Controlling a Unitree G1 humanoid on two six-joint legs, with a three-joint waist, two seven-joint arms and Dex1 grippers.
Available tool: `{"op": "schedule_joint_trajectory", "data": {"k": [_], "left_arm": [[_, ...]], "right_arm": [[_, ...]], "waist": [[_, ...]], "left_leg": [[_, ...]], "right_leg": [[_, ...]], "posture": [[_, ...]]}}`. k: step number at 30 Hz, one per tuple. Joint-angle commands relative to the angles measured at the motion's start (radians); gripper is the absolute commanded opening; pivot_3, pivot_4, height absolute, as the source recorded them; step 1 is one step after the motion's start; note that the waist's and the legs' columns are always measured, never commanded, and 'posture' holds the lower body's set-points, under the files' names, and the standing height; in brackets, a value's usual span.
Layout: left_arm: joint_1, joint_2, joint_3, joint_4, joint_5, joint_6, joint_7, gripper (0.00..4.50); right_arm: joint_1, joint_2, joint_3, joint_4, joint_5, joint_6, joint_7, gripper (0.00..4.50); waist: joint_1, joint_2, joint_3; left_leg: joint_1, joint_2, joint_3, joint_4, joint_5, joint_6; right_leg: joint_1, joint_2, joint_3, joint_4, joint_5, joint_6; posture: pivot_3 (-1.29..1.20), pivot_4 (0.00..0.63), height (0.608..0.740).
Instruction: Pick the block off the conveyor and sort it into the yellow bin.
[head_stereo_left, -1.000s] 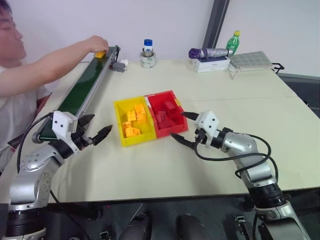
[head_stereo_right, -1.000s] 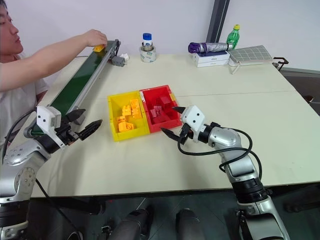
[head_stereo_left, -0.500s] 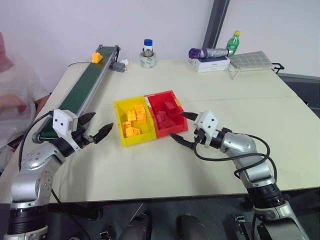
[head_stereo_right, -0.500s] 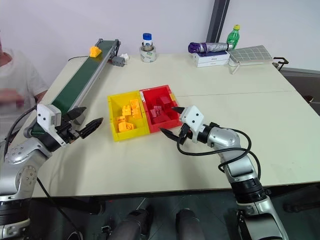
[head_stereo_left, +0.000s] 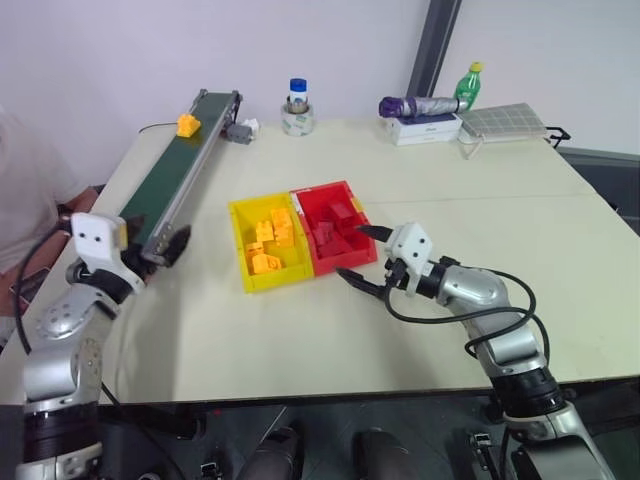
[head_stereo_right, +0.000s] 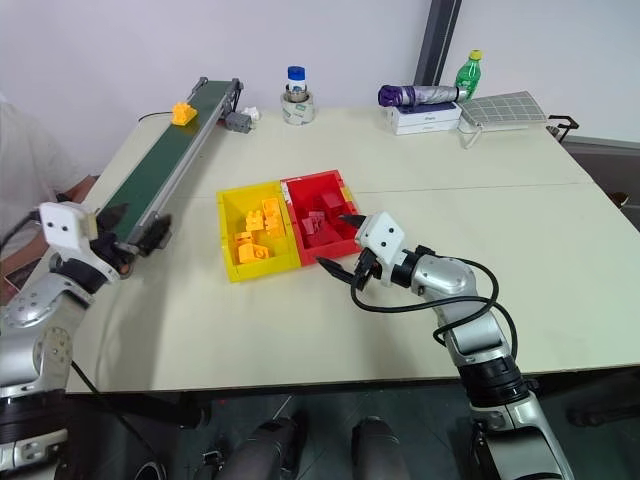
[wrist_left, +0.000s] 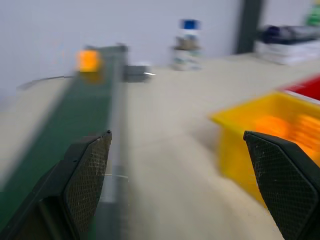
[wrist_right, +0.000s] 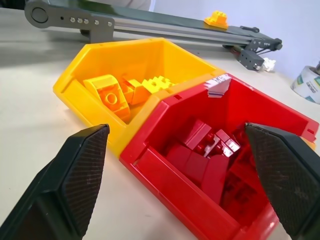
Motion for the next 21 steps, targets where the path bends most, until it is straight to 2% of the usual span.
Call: {"op": "schedule_joint_trajectory", "data": {"k": [1,6,11,21], "left_arm": [[-0.014,0.005,0.034,-0.010,0.006,-0.006,0.048,4.44],[-0.035,0.017,0.051,0.036,0.013,0.031,0.114,4.44],[-0.036,0.023,0.062,0.040,-0.031,0.071,0.096,4.44],[-0.036,0.031,0.064,0.028,-0.026,0.104,0.124,4.44]], "right_arm": [[-0.021,0.010,0.002,-0.016,0.006,-0.024,0.003,4.50],[-0.025,0.017,0.006,-0.016,0.006,-0.022,0.006,4.50],[-0.024,0.018,0.004,-0.016,0.004,-0.022,0.007,4.50],[-0.026,0.023,0.006,-0.011,0.003,-0.023,0.007,4.50]], "waist": [[0.000,0.000,0.000],[0.000,0.000,0.000],[-0.001,0.000,0.000],[-0.001,0.000,0.000]], "left_leg": [[0.000,0.000,0.000,0.000,0.000,0.000],[0.000,0.000,0.000,0.000,0.000,0.000],[0.000,0.000,0.000,0.000,0.000,0.000],[0.000,0.000,0.000,0.001,0.000,0.000]], "right_leg": [[0.000,0.000,0.000,0.000,0.000,0.000],[0.000,0.000,0.000,0.000,0.000,0.000],[0.000,0.000,0.000,0.000,0.000,0.000],[0.000,0.000,0.000,0.001,0.000,0.000]], "posture": [[0.00,0.150,0.740],[0.00,0.150,0.740],[0.00,0.150,0.740],[0.00,0.150,0.740]]}}
